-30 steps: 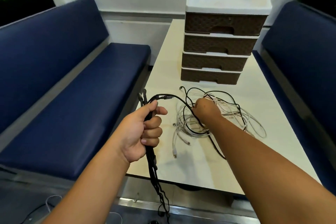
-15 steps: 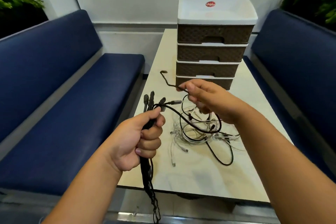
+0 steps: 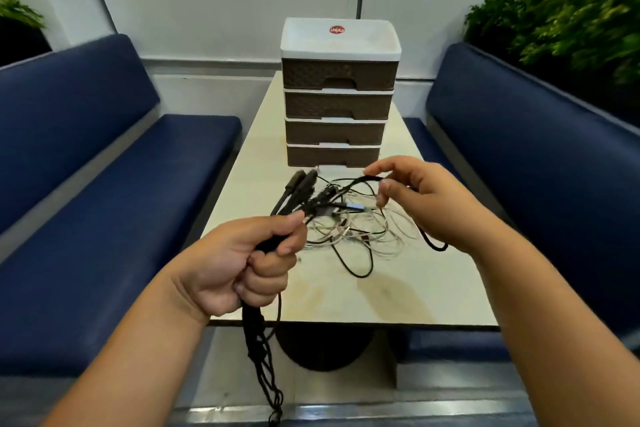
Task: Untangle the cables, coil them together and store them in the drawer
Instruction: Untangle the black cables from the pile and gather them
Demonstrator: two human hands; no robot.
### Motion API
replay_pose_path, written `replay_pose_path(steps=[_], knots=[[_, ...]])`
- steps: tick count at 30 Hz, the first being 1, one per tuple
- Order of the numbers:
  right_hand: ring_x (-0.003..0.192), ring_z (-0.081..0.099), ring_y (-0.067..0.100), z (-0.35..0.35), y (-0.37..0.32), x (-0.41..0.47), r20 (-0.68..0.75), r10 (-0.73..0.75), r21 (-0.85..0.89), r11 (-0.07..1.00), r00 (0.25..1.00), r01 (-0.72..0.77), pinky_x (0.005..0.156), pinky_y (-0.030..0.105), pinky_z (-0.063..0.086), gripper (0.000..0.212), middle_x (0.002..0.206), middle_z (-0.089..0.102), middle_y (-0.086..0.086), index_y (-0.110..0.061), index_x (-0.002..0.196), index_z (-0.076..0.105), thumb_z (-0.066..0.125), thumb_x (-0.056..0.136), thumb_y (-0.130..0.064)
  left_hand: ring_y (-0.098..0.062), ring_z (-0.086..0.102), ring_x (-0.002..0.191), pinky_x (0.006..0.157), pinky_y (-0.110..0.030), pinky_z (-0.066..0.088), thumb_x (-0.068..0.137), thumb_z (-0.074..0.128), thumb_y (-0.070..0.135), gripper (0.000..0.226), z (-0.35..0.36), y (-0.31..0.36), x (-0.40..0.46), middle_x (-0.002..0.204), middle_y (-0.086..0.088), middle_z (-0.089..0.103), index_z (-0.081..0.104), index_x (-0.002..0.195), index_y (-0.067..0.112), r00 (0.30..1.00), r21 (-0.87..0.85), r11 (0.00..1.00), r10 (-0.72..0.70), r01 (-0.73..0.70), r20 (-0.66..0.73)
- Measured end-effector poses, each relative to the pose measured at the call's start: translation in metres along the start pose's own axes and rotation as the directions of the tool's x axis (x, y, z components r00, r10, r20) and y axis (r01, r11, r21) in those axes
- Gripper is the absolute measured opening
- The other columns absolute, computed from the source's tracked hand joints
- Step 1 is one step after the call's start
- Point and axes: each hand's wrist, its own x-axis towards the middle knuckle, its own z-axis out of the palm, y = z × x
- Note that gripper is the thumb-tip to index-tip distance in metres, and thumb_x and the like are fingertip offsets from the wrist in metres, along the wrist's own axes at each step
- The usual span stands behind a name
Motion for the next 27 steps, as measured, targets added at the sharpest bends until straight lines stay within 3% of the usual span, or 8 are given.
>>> replay_pose_path(steps=[8, 12, 16, 18, 20, 22, 24, 27], knots=[[0.050, 0.042, 0.013, 0.035, 0.048, -0.063, 0.442, 0.110, 0.288, 0.923, 0.890, -0.257, 0.048, 0.021, 0.033, 0.024, 0.087, 0.069, 0.007, -0.017, 0.120, 0.055, 0.044, 0.102, -0.006, -0.006, 0.003, 0.039, 0.037, -0.012, 0.007, 0.096, 0.037, 0.041, 0.041, 0.044, 0.018, 0.006, 0.049, 0.009, 0.008, 0.042, 0.060, 0.022, 0.906, -0.003, 0.928, 0.364, -0.374, -0.213], [0.069, 0.058, 0.016, 0.073, 0.072, -0.090, 0.589, 0.180, 0.127, 0.942, 0.788, -0.310, 0.064, 0.026, 0.044, 0.016, 0.084, 0.070, -0.001, -0.014, 0.110, 0.056, 0.044, 0.101, -0.009, -0.006, 0.005, 0.040, 0.034, -0.015, 0.009, 0.097, 0.037, 0.041, 0.039, 0.060, 0.032, 0.003, 0.050, 0.008, 0.009, 0.039, 0.063, 0.023, 0.865, 0.021, 0.890, 0.447, -0.455, -0.227], [0.092, 0.062, 0.018, 0.105, 0.101, -0.100, 0.604, 0.325, -0.139, 0.942, 0.728, -0.305, 0.092, 0.034, 0.047, 0.009, 0.095, 0.066, -0.001, -0.015, 0.098, 0.059, 0.054, 0.093, -0.010, -0.006, 0.005, 0.040, 0.034, -0.014, 0.009, 0.099, 0.036, 0.042, 0.040, 0.072, 0.036, 0.004, 0.050, 0.009, 0.009, 0.039, 0.064, 0.023, 0.853, 0.027, 0.881, 0.466, -0.473, -0.235], [0.108, 0.060, 0.020, 0.107, 0.105, -0.103, 0.595, 0.355, -0.345, 0.923, 0.721, -0.170, 0.094, 0.030, 0.045, 0.025, 0.108, 0.063, 0.000, -0.016, 0.112, 0.061, 0.063, 0.088, -0.021, -0.006, 0.005, 0.040, 0.033, -0.015, 0.009, 0.100, 0.035, 0.042, 0.040, 0.077, 0.034, 0.004, 0.051, 0.008, 0.009, 0.038, 0.065, 0.023, 0.855, 0.024, 0.884, 0.459, -0.468, -0.241], [0.120, 0.055, 0.020, 0.096, 0.093, -0.103, 0.613, 0.350, -0.370, 0.919, 0.708, -0.135, 0.102, 0.031, 0.043, 0.055, 0.125, 0.058, -0.002, -0.018, 0.131, 0.052, 0.072, 0.083, -0.033, -0.006, 0.005, 0.040, 0.033, -0.015, 0.009, 0.101, 0.035, 0.041, 0.040, 0.082, 0.030, 0.006, 0.050, 0.008, 0.010, 0.038, 0.066, 0.023, 0.859, 0.030, 0.889, 0.451, -0.458, -0.244], [0.130, 0.049, 0.018, 0.078, 0.074, -0.099, 0.629, 0.292, -0.259, 0.953, 0.720, -0.159, 0.109, 0.035, 0.039, 0.082, 0.139, 0.051, -0.005, -0.021, 0.142, 0.043, 0.080, 0.073, -0.045, -0.006, 0.006, 0.040, 0.034, -0.014, 0.008, 0.101, 0.036, 0.040, 0.040, 0.089, 0.025, 0.010, 0.048, 0.009, 0.011, 0.037, 0.066, 0.023, 0.862, 0.043, 0.894, 0.443, -0.447, -0.246], [0.136, 0.041, 0.012, 0.062, 0.051, -0.095, 0.552, 0.212, -0.191, 0.974, 0.806, -0.125, 0.113, 0.034, 0.034, 0.105, 0.149, 0.041, -0.009, -0.025, 0.149, 0.032, 0.082, 0.064, -0.057, -0.007, 0.004, 0.041, 0.035, -0.015, 0.007, 0.101, 0.036, 0.039, 0.040, 0.095, 0.021, 0.015, 0.050, 0.009, 0.010, 0.034, 0.064, 0.023, 0.871, 0.049, 0.902, 0.426, -0.428, -0.245], [0.132, 0.043, 0.004, 0.054, 0.017, -0.091, 0.294, 0.069, 0.083, 0.992, 0.953, -0.097, 0.111, 0.029, 0.036, 0.107, 0.147, 0.045, -0.012, -0.027, 0.148, 0.036, 0.083, 0.058, -0.060, -0.008, 0.004, 0.041, 0.038, -0.015, 0.006, 0.100, 0.038, 0.038, 0.041, 0.106, 0.016, 0.027, 0.051, 0.008, 0.009, 0.030, 0.062, 0.024, 0.880, 0.062, 0.912, 0.408, -0.406, -0.245]])
